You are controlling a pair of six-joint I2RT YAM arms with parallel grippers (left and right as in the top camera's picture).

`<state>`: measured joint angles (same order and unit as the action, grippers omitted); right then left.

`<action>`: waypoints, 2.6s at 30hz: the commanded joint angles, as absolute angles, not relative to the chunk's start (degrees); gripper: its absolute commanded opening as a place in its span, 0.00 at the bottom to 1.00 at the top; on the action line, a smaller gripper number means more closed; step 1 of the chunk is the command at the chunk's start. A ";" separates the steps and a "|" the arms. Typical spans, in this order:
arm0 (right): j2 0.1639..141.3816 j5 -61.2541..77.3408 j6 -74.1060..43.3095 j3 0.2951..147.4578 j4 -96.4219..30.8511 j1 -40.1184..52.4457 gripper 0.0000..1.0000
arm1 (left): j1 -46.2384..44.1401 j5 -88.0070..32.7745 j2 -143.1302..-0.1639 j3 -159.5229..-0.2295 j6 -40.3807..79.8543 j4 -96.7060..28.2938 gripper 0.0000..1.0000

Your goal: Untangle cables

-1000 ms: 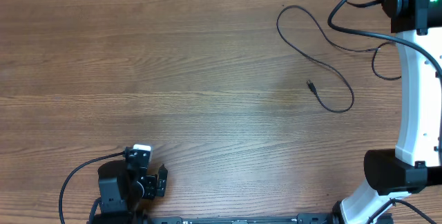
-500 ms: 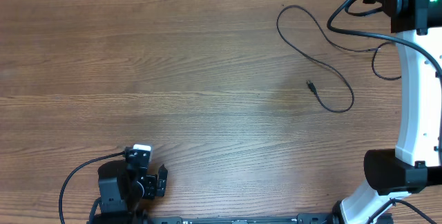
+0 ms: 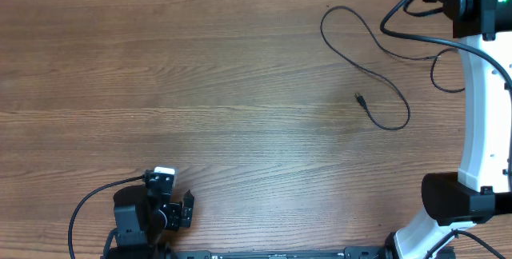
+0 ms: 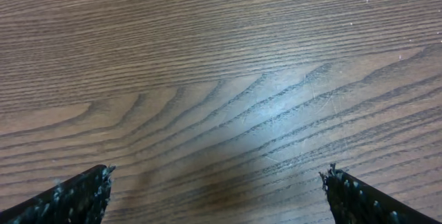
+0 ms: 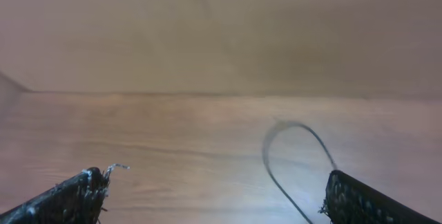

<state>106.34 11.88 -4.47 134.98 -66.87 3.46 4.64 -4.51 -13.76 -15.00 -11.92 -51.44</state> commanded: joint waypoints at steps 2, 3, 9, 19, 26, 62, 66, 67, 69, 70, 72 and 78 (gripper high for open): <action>99.81 -2.11 -4.45 132.73 -68.25 5.30 1.00 | 4.86 -4.93 -12.99 -14.28 -11.14 -51.31 1.00; 97.62 -3.49 -4.45 130.67 -67.07 5.54 1.00 | 4.86 -4.93 -12.99 -14.28 -11.14 -51.31 0.99; 80.12 -2.39 -4.49 103.83 -45.15 3.57 1.00 | 4.86 -4.93 -12.99 -14.28 -11.11 -51.33 1.00; 49.10 12.12 -9.23 42.28 8.62 -5.04 1.00 | 4.86 -4.93 -12.99 -14.28 -11.11 -51.31 0.99; 38.04 10.59 -9.41 22.28 22.04 -5.85 1.00 | 4.86 -4.93 -12.99 -14.28 -11.11 -51.31 0.99; 0.93 9.02 -8.69 1.87 10.52 -6.13 1.00 | 4.86 -4.93 -12.99 -14.28 -11.11 -51.31 1.00; 0.12 8.40 -8.51 1.87 9.02 -6.13 1.00 | 4.86 -4.93 -12.99 -14.28 -11.11 -51.31 1.00; 0.12 8.21 -8.51 1.87 8.73 -6.13 1.00 | 4.86 -4.93 -12.99 -14.28 -11.11 -51.31 1.00; 0.12 7.40 -8.51 1.87 7.64 -6.13 1.00 | 4.86 -4.93 -12.99 -14.28 -11.14 -51.31 1.00; 0.12 7.29 -8.51 1.87 6.70 -6.13 1.00 | 4.86 -4.93 -12.99 -14.28 -11.11 -51.31 1.00; 0.12 7.09 -8.51 1.80 5.87 -6.13 1.00 | 4.86 -4.93 -12.99 -14.28 -11.14 -51.31 1.00; 0.12 6.04 -8.54 0.45 3.84 -6.13 1.00 | 4.86 -4.93 -12.99 -14.28 -11.14 -51.31 1.00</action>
<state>0.84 7.75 -8.86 1.78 5.48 -5.91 4.64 -4.51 -13.50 -14.48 -11.92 -51.44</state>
